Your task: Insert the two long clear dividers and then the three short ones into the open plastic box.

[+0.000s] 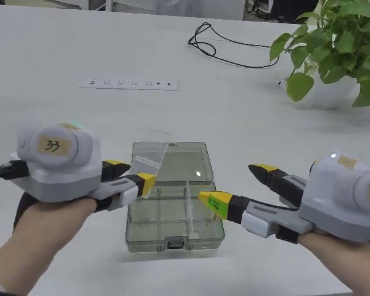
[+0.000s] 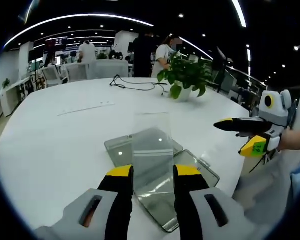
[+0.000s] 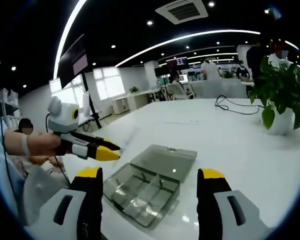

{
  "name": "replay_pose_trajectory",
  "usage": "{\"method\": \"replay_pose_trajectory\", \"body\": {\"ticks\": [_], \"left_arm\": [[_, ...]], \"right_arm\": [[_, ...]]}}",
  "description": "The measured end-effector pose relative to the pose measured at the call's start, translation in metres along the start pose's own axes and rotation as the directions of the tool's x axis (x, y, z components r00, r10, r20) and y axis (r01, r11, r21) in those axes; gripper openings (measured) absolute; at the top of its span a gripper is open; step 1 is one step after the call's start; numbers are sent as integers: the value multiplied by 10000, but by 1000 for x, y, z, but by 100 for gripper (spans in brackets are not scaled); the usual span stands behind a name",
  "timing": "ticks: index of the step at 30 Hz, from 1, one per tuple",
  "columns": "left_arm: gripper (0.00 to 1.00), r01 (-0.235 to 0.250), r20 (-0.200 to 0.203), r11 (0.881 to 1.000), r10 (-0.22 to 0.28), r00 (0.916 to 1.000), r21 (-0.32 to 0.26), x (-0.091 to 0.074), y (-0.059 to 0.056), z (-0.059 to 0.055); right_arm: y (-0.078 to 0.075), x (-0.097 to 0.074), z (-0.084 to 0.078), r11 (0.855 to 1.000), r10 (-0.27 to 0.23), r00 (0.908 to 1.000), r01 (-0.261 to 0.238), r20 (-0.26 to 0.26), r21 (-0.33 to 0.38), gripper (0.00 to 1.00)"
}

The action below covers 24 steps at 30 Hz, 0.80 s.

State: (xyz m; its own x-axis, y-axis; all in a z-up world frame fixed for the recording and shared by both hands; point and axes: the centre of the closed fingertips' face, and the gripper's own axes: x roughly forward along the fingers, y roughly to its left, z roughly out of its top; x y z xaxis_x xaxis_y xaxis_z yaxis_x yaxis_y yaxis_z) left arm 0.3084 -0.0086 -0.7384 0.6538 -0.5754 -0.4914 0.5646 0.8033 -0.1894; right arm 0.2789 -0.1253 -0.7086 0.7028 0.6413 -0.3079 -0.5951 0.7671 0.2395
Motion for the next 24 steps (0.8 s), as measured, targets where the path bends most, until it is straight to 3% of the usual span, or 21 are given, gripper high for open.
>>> {"method": "replay_pose_trajectory", "body": {"ticks": [6,13,18,24], "left_arm": [[30,112,379,9998,-106,9992,-176,4,-15,6],[30,430,523,9984,-410,9978,-376,6,-32,4],[30,497,766,9971,-452,9960,-577,5,-38,7],[30,642,966,9970,-598,9935,-433,5,-47,11]], "right_arm": [[5,12,16,9966,273,9991,-298,335,770,66],[14,26,28,9838,706,9963,-776,482,1616,52],[20,30,27,9781,931,9950,-984,371,1835,43],[25,33,21,9629,1151,9932,-1158,175,2439,31]]}}
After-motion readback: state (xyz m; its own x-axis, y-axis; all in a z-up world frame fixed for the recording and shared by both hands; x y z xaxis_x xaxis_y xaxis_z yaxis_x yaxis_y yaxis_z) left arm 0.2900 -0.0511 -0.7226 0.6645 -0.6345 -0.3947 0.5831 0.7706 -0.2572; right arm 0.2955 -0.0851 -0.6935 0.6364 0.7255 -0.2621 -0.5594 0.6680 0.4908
